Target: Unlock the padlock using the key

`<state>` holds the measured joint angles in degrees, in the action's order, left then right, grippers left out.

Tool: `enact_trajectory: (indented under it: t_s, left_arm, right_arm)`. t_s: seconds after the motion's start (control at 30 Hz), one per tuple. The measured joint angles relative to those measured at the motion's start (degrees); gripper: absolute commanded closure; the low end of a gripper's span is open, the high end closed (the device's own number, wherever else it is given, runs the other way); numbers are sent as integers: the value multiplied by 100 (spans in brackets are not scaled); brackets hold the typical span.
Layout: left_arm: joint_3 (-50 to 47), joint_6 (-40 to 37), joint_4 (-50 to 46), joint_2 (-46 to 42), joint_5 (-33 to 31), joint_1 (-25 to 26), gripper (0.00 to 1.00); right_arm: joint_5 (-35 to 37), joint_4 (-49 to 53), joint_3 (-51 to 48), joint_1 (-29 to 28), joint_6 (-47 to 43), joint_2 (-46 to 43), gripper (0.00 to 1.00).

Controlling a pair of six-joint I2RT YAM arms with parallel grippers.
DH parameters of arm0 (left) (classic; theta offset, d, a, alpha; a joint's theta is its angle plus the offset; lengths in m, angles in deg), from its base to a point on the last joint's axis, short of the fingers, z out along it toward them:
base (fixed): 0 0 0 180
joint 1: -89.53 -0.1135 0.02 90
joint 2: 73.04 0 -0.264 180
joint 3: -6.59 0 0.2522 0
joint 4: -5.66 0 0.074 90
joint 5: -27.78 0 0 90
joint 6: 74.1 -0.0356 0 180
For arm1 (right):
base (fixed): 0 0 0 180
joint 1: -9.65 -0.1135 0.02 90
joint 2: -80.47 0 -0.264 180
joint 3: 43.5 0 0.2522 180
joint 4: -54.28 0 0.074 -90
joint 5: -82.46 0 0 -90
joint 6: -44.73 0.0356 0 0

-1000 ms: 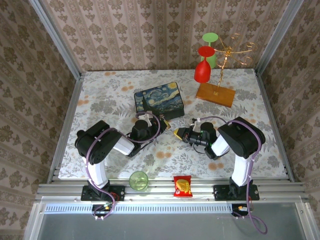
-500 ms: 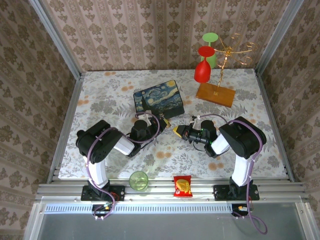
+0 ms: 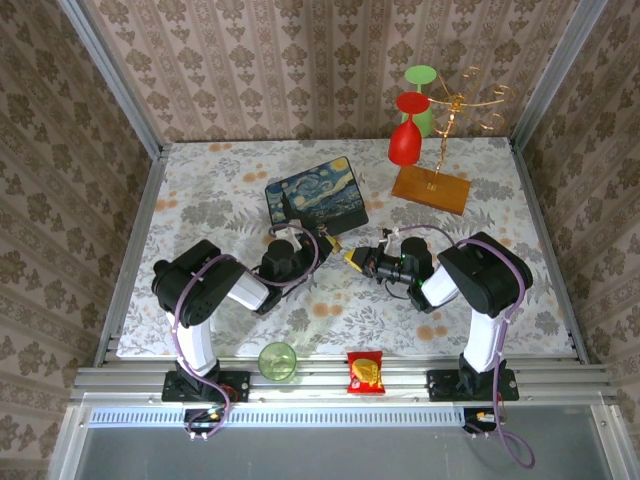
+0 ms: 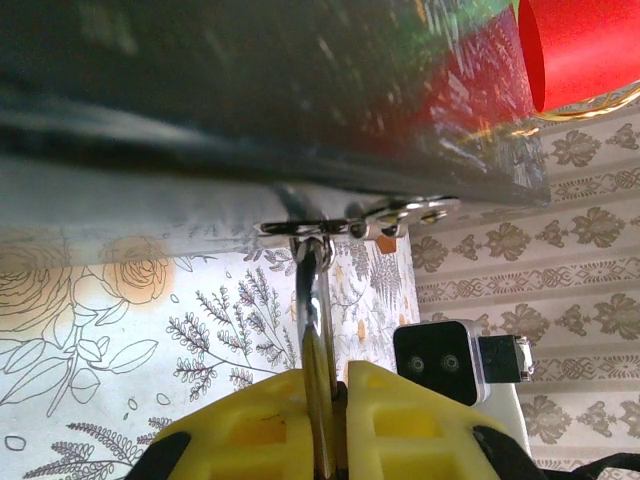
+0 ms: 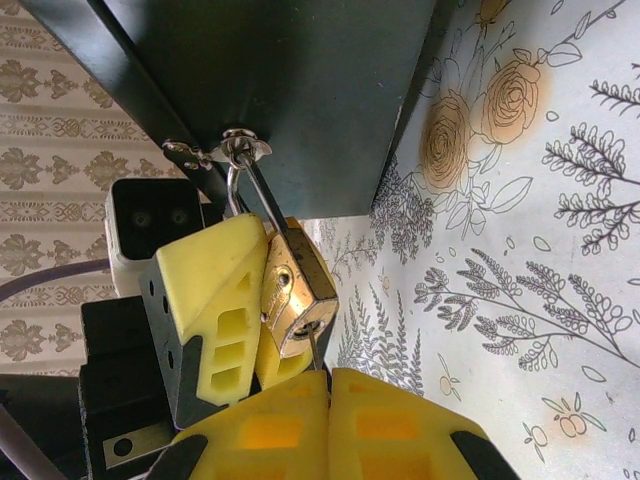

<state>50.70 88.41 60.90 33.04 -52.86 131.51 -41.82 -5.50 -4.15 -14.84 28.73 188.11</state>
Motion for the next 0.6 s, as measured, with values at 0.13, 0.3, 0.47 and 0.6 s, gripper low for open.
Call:
enact_trajectory:
  t_s: [0.13, 0.3, 0.47, 0.6]
  left_arm:
    - [2, 70, 7, -7, -48, 2, 100]
    - [2, 151, 46, -7, -166, 2, 100]
    - [4, 216, 50, -17, -184, 2, 100]
    - [9, 297, 13, -81, -197, 4, 100]
  right_arm:
    - [-76, 17, 74, 24, -2, 9, 100]
    - [-131, 46, 170, 35, -9, 11, 100]
    - [-221, 46, 223, 35, -26, 11, 100]
    - [-260, 0, 282, 37, -28, 98, 100]
